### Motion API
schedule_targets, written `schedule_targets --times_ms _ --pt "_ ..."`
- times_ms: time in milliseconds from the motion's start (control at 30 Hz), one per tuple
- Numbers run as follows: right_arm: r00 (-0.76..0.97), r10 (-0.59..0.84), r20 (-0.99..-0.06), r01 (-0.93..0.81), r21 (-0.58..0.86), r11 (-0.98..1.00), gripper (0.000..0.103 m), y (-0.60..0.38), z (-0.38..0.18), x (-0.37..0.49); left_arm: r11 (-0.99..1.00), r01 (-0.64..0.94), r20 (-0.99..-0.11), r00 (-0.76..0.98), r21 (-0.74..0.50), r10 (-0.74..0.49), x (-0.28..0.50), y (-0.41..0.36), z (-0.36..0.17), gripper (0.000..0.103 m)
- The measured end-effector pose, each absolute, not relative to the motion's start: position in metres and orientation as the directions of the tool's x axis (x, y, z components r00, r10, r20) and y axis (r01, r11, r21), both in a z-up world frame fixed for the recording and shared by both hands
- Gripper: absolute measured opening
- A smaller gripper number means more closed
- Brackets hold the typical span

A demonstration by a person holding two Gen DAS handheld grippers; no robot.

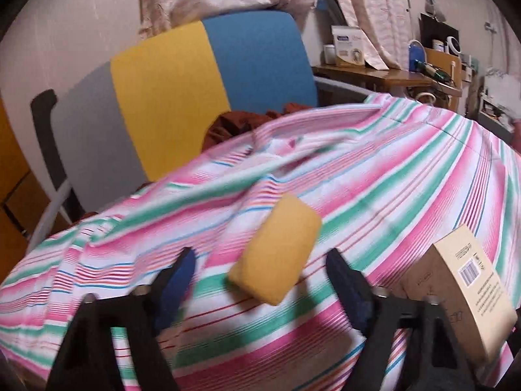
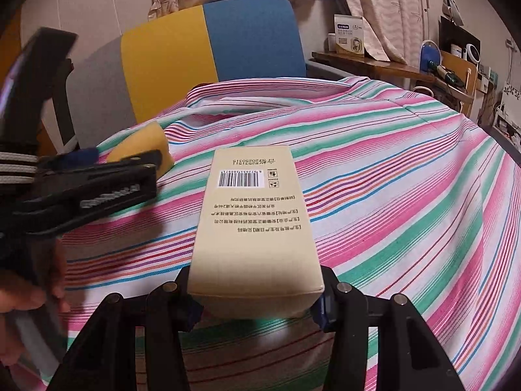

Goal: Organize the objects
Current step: 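Grasp the last yellow sponge cake with the left gripper, then carry the sponge cake with the left gripper while the right carries the cream box to the tray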

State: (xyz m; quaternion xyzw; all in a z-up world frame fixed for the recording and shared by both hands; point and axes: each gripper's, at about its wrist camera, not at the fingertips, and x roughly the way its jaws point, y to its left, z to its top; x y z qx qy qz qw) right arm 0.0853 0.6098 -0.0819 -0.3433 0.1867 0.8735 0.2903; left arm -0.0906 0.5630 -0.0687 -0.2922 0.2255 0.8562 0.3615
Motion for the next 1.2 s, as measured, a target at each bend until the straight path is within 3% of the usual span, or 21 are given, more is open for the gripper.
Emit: schedule_targets --times_ms 33,67,100,500,733,900,1200 --pt "-0.594 0.381 -0.708 -0.636 0.123 -0.762 0.052 0.609 -0.082 0.085 -0.630 -0.758 -0.679 -0.553 0.170 0.482 -0.092 0.566 -0.072 0.062" --pt "-0.593 0.384 -0.708 -0.637 0.120 -0.762 0.052 0.609 -0.082 0.085 -0.627 -0.762 -0.692 -0.541 0.162 0.478 -0.095 0.567 -0.074 0.047" --pt "-0.591 0.387 -0.708 -0.638 0.115 -0.762 0.052 0.608 -0.082 0.085 -0.633 -0.758 -0.689 -0.543 0.156 0.480 -0.095 0.566 -0.073 0.044" --pt "-0.576 0.409 -0.708 -0.655 0.100 -0.749 0.051 0.608 -0.081 0.086 -0.705 -0.699 -0.594 -0.619 0.120 0.513 -0.062 0.489 -0.063 0.042" --pt "-0.577 0.432 -0.694 -0.656 0.079 -0.751 0.051 0.603 -0.077 0.088 -0.727 -0.679 -0.589 -0.630 0.102 0.506 -0.031 0.427 -0.069 0.042" --pt "-0.579 0.462 -0.672 -0.652 0.041 -0.757 0.051 0.593 -0.071 0.088 -0.745 -0.664 -0.564 -0.639 0.061 0.523 -0.010 0.394 -0.066 0.042" --pt "-0.638 0.499 -0.586 -0.616 0.001 -0.788 0.051 0.571 -0.053 0.095 -0.724 -0.682 -0.497 -0.667 0.105 0.555 0.033 0.368 -0.060 0.042"
